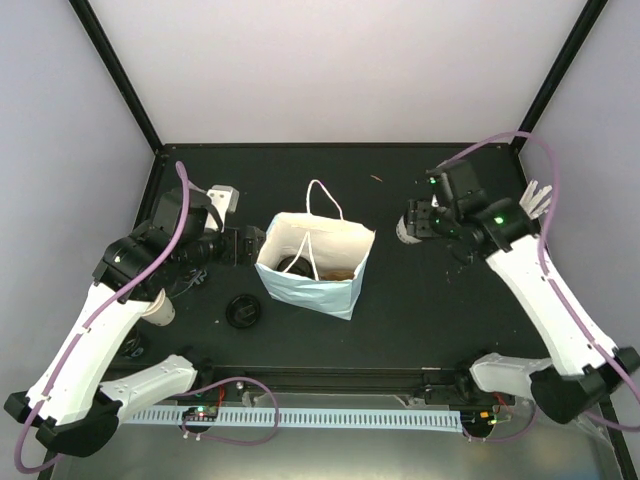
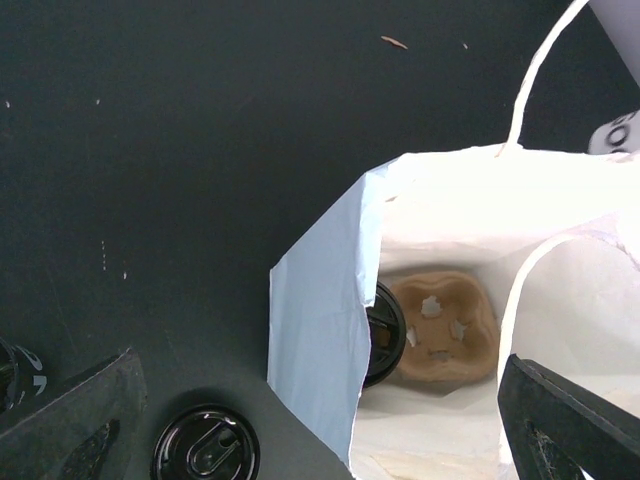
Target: Pack the takeout coffee
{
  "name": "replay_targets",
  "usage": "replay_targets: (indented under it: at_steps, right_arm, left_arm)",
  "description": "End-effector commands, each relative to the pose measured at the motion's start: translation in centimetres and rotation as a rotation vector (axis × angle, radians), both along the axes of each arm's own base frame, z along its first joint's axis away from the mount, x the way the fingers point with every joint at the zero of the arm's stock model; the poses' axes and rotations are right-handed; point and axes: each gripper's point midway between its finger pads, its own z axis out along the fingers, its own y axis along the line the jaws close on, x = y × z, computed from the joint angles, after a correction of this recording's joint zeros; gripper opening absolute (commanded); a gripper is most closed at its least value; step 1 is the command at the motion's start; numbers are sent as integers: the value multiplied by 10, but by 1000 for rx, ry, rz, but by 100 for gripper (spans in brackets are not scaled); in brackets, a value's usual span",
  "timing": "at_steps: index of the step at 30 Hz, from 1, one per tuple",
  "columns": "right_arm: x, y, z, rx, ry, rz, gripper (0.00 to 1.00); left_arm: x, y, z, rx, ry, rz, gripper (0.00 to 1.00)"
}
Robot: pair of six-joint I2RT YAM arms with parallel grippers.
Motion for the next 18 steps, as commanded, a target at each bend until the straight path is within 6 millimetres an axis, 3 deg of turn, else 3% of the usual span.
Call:
replay_targets:
  at_steps: [1, 13, 18]
  right_arm:
    - [-15, 4, 59, 69, -136, 113, 71]
    - [-81, 44, 176, 423, -469, 466, 65]
    - [-112, 63, 198, 573, -540, 635, 64]
  left_arm:
    - [4, -4, 10, -22, -44, -18, 99]
    - [7, 0, 19, -5, -64, -12, 99]
    - [8, 1, 22, -4, -70, -12, 99]
